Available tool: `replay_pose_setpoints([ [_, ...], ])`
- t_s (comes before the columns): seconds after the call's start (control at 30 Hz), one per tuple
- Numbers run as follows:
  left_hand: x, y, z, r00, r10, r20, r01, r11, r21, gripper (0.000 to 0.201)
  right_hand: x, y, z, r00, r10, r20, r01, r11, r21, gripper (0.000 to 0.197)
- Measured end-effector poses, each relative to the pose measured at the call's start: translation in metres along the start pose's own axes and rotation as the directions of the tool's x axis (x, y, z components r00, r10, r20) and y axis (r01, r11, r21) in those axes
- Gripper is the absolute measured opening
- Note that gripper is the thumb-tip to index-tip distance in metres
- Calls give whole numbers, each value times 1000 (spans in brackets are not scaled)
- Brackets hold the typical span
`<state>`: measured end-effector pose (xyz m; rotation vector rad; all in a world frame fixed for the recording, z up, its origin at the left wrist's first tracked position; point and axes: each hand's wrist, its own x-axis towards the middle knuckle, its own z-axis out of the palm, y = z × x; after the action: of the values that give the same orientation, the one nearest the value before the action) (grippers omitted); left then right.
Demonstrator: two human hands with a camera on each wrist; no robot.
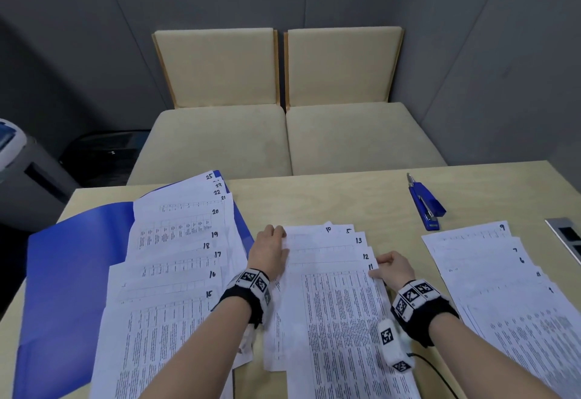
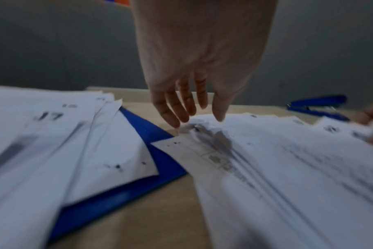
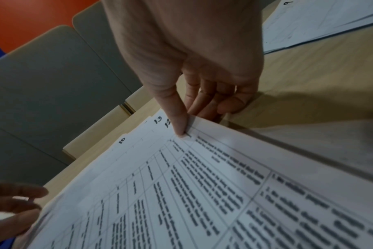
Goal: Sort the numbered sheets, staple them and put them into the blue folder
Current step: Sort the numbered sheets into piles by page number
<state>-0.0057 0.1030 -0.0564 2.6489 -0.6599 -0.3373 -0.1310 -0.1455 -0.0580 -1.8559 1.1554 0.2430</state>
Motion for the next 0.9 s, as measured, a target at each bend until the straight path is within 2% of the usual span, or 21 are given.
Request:
replay_pose_setpoints([
  [0.1,2,-4,4,987,-113,113,125,987,-105,31,-2,2,2,1000,-2,-3,2,1000,-4,28],
  [0.23,8,-9,9,978,-150,147,166,981,-101,43,-4,3,3,1000,-18,-5,18,999,-30,26],
  [0.47,21,-7,0,967,-115,229,133,989,-67,21,-4,2,2,1000,-23,2,23,999,-30,25],
  [0.57,19,-5,0,980,-32,196,60,989,-139,24,-2,1,1,1000,-4,6,5,1000,-4,26],
  [0.63,15,-4,-1,987,-23,156,60,969,-238,23,0,2,-1,1000,1,14,-1,1000,20,30],
  [0.7,7,0,-5,991,-61,118,105,906,-410,25,-1,1,-3,1000,11,19,-11,999,39,30],
  [0.8,-6,7,-9,965,-201,169,261,662,-703,42,3,2,-3,999,15,33,-17,998,57,30],
  [0.9,-16,9,0,869,-334,364,488,461,-741,57,3,3,0,1000,8,11,-9,997,72,29],
])
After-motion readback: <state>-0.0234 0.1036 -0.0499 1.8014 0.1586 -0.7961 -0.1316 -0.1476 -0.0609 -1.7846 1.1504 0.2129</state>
